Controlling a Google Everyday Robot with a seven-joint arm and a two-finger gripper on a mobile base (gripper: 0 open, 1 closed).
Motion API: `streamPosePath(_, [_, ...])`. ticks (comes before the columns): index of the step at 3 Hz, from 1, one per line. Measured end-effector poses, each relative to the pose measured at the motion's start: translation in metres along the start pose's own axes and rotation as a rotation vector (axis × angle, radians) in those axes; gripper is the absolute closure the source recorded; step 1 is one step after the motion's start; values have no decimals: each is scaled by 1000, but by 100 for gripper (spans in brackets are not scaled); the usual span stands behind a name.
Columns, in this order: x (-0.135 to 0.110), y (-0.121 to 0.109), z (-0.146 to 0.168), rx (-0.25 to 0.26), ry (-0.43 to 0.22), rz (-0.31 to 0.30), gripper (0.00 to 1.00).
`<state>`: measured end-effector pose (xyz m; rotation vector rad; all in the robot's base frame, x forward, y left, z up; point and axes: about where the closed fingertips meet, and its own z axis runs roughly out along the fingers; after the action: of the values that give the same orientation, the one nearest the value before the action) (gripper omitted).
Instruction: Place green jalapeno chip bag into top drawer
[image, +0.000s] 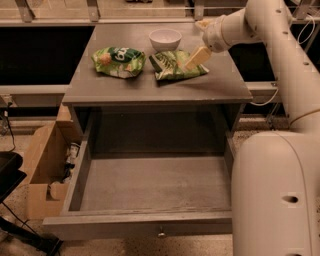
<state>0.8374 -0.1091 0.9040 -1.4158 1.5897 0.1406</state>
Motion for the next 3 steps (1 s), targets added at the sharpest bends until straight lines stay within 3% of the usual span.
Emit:
streamPosePath(1, [10, 18, 18, -88, -5, 91, 2])
streamPosePath(2, [-1, 36, 22, -171, -58, 151, 24])
streamPosePath(3, [-9, 67, 49, -301, -182, 237, 55])
